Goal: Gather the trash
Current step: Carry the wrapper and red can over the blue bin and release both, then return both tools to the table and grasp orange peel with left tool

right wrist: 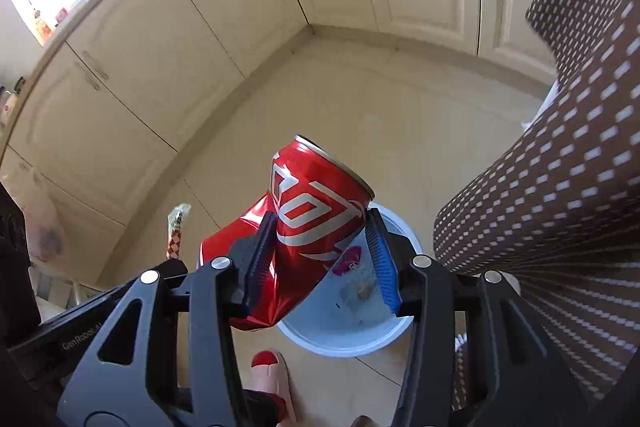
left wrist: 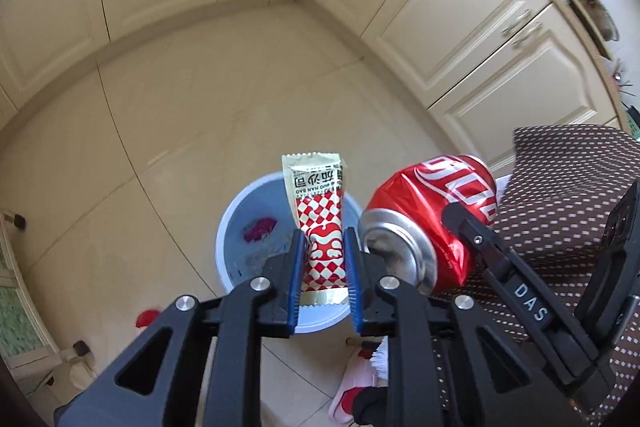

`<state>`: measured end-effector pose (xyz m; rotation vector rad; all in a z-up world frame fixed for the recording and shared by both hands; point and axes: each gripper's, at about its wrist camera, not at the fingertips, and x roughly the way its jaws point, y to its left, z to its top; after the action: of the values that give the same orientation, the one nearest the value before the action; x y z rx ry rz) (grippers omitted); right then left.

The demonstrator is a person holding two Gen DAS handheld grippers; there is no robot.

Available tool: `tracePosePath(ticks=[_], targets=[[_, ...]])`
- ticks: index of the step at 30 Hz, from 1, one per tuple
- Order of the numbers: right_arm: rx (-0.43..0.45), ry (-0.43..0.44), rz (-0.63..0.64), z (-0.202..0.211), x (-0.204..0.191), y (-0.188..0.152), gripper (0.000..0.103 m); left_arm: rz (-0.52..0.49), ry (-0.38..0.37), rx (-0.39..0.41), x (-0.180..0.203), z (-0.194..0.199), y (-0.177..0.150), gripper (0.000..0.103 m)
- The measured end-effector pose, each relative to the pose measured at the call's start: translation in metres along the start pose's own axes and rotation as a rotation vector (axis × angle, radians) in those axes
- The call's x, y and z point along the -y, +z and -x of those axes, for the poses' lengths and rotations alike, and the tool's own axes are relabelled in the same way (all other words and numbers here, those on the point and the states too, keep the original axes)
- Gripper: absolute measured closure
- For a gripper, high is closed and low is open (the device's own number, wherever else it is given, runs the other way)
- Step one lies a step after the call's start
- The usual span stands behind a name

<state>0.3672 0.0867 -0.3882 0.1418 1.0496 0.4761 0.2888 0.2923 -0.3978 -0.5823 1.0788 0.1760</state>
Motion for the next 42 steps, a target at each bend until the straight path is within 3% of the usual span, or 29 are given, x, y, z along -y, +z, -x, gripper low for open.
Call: tracePosePath(ticks=[9,21,27,32,37,42], targets=[[-0.071,-0.006,-0.038,-0.049,0.01,-0.001,0.054,0.014,0.004,-0.095,-0.009,-0.048,0.001,0.084],[-0.02,-0.061,-0.009,-0.021,0.009,-0.009,0.045,-0.024,-0.002,-0.111,-0.001,-0.053,-0.006,0.082],[0.017,-0.072,0.009,-0.002,0.004,-0.011,0.044,-0.048,-0.009,-0.077,0.004,-0.038,-0.004,0.081],[0.053,-0.078,0.019,0.021,-0.002,-0.01,0.043,-0.059,-0.017,-0.031,0.007,-0.016,-0.003,0.063],[0.083,-0.075,0.03,0.048,-0.007,-0.008,0.043,-0.07,-0.026,0.013,0.018,0.011,-0.002,0.063],[0.152,-0.08,0.066,0.092,-0.019,-0.004,0.043,-0.115,-0.043,0.104,0.038,0.064,-0.004,0.063]])
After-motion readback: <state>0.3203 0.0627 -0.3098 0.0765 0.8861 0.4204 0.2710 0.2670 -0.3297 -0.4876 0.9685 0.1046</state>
